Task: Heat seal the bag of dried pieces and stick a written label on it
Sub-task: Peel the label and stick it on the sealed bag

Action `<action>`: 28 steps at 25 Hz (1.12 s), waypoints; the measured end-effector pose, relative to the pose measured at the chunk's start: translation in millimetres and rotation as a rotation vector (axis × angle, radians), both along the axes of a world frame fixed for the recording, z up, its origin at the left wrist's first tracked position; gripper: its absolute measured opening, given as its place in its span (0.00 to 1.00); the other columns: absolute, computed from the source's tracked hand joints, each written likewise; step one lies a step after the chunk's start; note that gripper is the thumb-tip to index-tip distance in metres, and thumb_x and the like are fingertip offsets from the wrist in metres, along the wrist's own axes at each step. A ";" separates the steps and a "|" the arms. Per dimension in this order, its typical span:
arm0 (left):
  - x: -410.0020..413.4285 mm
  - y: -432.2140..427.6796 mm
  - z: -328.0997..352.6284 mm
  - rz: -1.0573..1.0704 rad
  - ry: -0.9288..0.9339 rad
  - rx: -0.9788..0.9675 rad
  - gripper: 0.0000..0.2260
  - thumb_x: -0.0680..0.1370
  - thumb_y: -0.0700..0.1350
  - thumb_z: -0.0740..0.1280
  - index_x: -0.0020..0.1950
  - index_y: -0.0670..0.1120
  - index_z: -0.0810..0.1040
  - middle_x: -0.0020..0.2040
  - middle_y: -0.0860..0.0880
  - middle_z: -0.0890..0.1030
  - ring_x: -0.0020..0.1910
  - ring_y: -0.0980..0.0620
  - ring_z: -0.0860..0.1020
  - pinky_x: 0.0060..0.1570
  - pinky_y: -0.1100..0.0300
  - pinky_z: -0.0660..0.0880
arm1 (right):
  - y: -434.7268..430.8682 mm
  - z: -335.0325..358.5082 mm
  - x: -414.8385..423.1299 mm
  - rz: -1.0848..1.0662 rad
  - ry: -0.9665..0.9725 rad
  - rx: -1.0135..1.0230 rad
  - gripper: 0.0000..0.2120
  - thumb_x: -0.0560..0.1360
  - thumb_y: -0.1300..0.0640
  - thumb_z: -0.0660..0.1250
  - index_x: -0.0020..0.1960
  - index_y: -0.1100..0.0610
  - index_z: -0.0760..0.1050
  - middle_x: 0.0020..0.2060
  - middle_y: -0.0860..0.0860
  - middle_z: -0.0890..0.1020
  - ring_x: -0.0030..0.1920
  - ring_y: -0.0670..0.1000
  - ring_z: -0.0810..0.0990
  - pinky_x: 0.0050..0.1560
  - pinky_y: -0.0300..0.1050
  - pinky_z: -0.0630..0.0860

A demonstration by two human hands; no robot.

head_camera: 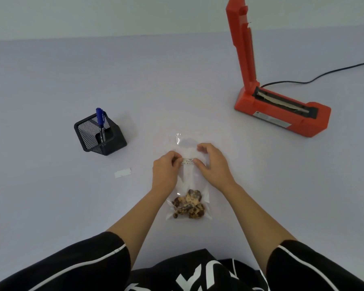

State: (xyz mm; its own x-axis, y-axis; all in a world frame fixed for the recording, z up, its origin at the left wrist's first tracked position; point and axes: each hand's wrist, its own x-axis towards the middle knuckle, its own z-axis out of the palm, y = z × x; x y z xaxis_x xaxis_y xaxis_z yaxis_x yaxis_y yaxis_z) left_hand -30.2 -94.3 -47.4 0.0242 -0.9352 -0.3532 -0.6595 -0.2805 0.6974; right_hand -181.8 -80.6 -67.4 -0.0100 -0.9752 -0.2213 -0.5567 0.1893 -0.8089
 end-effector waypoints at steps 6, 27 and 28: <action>-0.6 1.4 -5.5 -0.048 -0.066 -0.049 0.05 0.77 0.40 0.64 0.46 0.42 0.79 0.41 0.47 0.81 0.41 0.50 0.77 0.43 0.60 0.72 | -0.5 -3.4 6.3 -0.056 -0.011 -0.014 0.20 0.71 0.60 0.71 0.60 0.57 0.70 0.53 0.50 0.77 0.54 0.46 0.72 0.57 0.37 0.66; 15.3 35.6 -17.6 -0.470 -0.720 -0.361 0.23 0.76 0.60 0.50 0.65 0.54 0.75 0.59 0.45 0.76 0.42 0.46 0.75 0.36 0.54 0.68 | 2.1 -6.3 8.9 -0.064 -0.016 -0.041 0.19 0.71 0.59 0.70 0.60 0.57 0.70 0.54 0.51 0.77 0.56 0.49 0.73 0.59 0.44 0.70; 17.4 34.6 -17.9 -0.468 -0.715 -0.363 0.23 0.77 0.60 0.50 0.65 0.54 0.74 0.60 0.45 0.76 0.42 0.46 0.75 0.36 0.54 0.69 | 2.0 -6.2 9.0 -0.065 -0.017 -0.038 0.19 0.71 0.59 0.70 0.60 0.57 0.70 0.54 0.51 0.77 0.56 0.49 0.73 0.59 0.44 0.70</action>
State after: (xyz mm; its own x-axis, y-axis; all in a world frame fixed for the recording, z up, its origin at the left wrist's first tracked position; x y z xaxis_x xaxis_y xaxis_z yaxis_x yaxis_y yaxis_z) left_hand -12.8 -59.7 -65.3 -0.2850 -0.9549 -0.0837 -0.9573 0.2792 0.0746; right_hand -172.8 -78.6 -73.7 -0.0698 -0.9804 -0.1845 -0.5305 0.1931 -0.8254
